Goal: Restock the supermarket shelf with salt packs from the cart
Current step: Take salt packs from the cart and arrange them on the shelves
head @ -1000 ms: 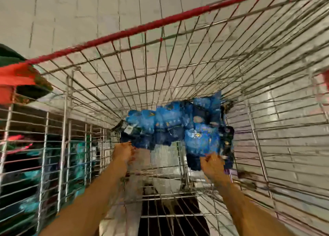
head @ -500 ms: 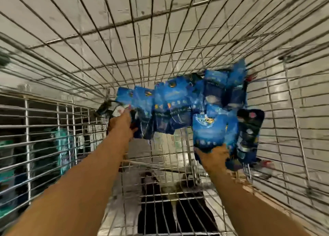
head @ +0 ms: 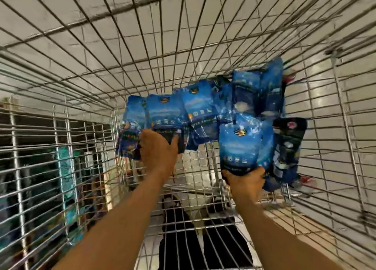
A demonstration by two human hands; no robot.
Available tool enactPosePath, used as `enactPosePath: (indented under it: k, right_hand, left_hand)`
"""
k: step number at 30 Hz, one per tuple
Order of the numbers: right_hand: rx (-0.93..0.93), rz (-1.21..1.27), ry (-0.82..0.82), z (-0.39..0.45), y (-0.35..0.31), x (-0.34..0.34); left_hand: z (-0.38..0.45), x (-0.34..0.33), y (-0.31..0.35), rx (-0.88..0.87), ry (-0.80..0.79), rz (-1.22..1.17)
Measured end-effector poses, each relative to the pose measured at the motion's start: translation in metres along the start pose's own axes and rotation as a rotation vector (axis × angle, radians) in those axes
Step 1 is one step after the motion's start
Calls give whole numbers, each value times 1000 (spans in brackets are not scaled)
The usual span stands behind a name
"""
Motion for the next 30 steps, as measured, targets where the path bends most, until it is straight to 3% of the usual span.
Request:
enactPosePath:
  k: [2, 4, 9, 17, 21, 30]
  right_hand:
    - [30, -58, -38, 5, 1, 2]
    - [79, -124, -80, 6, 3, 3]
    - [1, 137, -243, 5, 8, -1]
    - [-129, 516, -482, -17, -9, 22]
    - [-166, 550, -580, -37, -38, 55]
    - [1, 589, -732, -116, -124, 174]
  left_hand:
    - [12, 1, 2, 204, -71, -208]
    - [23, 4, 4, 291, -189, -239]
    - [22, 8, 1, 264, -230, -289]
    - [-4, 39, -11, 230, -354, -606]
    - [-31, 81, -11, 236, -424, -681]
    - [-96, 218, -3, 214, -304, -819]
Point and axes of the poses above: each hand's wrist, its own z-axis towards the middle knuckle, its own x-axis out of the back of the hand, y = z × x, the point moved 1 cm from there along z, towards the middle knuckle, and after that the axes turned 7 degrees about z, right-handed, at the moved point
